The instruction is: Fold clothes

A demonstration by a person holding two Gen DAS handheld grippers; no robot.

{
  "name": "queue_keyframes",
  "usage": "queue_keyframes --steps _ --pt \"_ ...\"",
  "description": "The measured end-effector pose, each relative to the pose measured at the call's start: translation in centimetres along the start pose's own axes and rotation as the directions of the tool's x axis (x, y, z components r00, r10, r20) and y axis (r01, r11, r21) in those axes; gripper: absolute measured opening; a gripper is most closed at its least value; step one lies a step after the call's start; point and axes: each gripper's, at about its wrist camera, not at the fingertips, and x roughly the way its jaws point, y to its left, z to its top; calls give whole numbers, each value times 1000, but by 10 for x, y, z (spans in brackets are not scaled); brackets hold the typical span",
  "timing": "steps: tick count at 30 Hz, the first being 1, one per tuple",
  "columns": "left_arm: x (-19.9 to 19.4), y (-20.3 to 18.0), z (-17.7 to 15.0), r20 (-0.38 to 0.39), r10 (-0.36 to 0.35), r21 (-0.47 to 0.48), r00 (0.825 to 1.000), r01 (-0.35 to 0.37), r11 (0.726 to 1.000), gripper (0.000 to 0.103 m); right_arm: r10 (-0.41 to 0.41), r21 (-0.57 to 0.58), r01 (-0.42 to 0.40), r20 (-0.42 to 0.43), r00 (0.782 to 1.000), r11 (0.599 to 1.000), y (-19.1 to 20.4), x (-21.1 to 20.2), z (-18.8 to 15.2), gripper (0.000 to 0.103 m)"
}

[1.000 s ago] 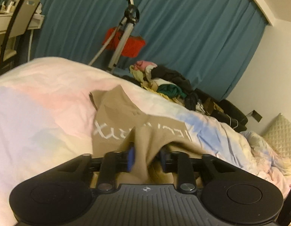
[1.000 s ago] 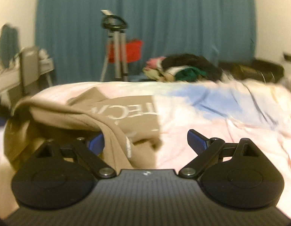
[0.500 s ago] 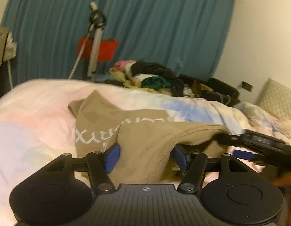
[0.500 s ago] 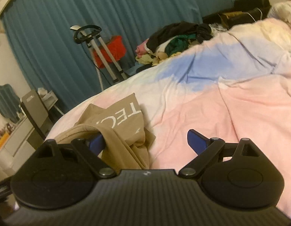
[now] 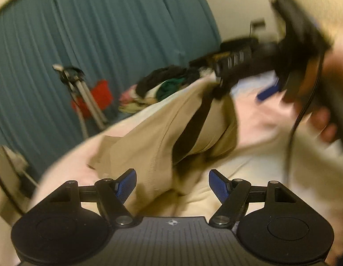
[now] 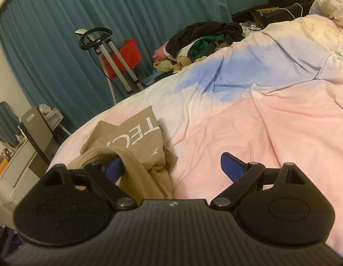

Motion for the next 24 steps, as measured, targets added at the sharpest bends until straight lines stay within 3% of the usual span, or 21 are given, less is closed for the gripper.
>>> queue_keyframes --steps 4,7,10,13,16,20,24 --pt "23 -11 1 14 105 57 994 -105 993 75 0 -10 0 0 1000 1000 2 1 -1 93" --pt "35 -12 1 46 253 77 966 -256 964 72 -1 -15 1 -1 1000 1000 2 1 -2 93" --pt "29 8 6 66 331 -46 941 -329 943 72 1 -14 -1 -11 1000 1000 -1 -1 -3 93" --pt "15 27 11 91 360 -181 929 -340 923 72 18 -49 -20 -41 999 999 0 -7 -8 93" --pt "2 33 14 130 374 -244 918 -336 910 72 29 -137 -42 -98 995 990 6 -14 -16 93" --pt "-14 42 15 159 321 -318 934 -259 912 72 36 -244 -77 -166 985 967 14 -26 -24 93" --pt "-29 42 16 189 291 -337 938 -216 916 72 135 -340 -174 -135 982 924 33 -45 -29 93"
